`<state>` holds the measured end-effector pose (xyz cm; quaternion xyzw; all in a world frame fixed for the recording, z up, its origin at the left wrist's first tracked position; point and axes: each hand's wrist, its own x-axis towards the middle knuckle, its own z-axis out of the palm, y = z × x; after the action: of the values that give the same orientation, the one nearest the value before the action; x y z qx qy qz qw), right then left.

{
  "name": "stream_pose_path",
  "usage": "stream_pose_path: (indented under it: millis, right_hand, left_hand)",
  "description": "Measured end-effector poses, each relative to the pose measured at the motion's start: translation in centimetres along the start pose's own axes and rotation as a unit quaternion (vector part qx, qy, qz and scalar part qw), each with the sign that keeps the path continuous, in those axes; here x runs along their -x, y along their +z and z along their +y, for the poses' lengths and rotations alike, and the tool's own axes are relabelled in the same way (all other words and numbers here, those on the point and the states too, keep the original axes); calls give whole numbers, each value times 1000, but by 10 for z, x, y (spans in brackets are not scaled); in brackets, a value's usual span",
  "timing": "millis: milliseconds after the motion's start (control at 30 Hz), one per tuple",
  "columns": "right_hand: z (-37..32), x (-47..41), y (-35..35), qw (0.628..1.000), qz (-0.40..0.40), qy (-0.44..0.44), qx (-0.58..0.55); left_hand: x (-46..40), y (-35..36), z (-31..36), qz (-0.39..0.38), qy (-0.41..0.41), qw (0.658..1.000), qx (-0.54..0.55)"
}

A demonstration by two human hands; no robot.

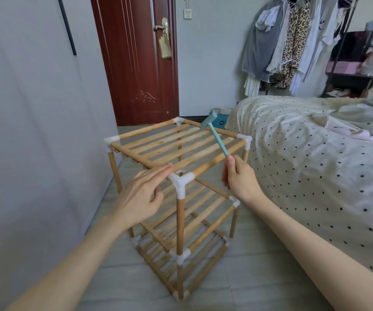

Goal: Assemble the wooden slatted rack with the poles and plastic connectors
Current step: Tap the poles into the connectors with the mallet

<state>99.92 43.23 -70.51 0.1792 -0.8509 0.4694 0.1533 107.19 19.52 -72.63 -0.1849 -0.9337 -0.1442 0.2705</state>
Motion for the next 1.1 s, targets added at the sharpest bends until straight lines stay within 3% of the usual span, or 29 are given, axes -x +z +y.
stream_pose_path:
  millis: [167,200,300,333,367,433,467,500,567,600,633,700,733,767,833,867,967,1033,1100]
  right_hand:
    - [-9,21,-39,984,-124,7,128]
    - [-16,21,-48,985,-106,-1,134]
    - [-32,27,-62,991,92,-89,35]
    - [-34,35,-61,987,117,-108,20]
    - [-34,44,-58,990,83,-101,43]
    - [-28,63,-51,977,-122,-31,169]
    - [-27,64,-53,970,-165,-19,178]
    - [-29,58,-59,974,-158,-13,160]
    - [-44,49,-66,997,17,-60,53]
    - [-44,49,-66,994,64,-79,37]
    - [-47,50,-63,996,39,-60,55]
    - [-38,66,-51,976,-141,-2,167]
    - [-34,71,-50,973,-155,1,170]
    - [-31,65,-54,974,-149,9,171]
    - [-36,59,-59,996,6,-38,83]
    - [-36,59,-58,996,37,-50,68]
    - [-36,67,-48,986,-127,44,95]
    - [-39,56,-56,989,-109,20,97]
    - [-47,50,-59,996,-3,-55,65]
  left_hand:
    - [-8,17,7,2,-23,999,-26]
    - [-9,17,11,4,-28,999,-29]
    - [-12,20,18,-5,-36,999,-9]
    - [-12,21,19,-7,-38,999,1]
    - [-12,22,20,-6,-41,999,9]
    - [-12,23,21,-4,-47,999,22]
    - [-12,23,21,-5,-51,998,26]
    - [-12,23,21,-9,-54,998,29]
    - [-12,22,21,-10,-63,997,35]
    - [-12,22,21,-11,-66,997,39]
    - [-12,23,21,-12,-67,997,43]
    - [-11,24,19,-10,-69,996,50]
    - [-9,25,19,-8,-70,996,53]
    - [-8,25,18,-5,-72,996,56]
    - [-8,25,18,1,-75,995,61]
    - [-8,25,18,2,-74,995,61]
    - [-7,27,17,-2,-74,996,59]
    - [-7,29,17,-7,-77,995,64]
    - [-7,29,17,-6,-78,995,65]
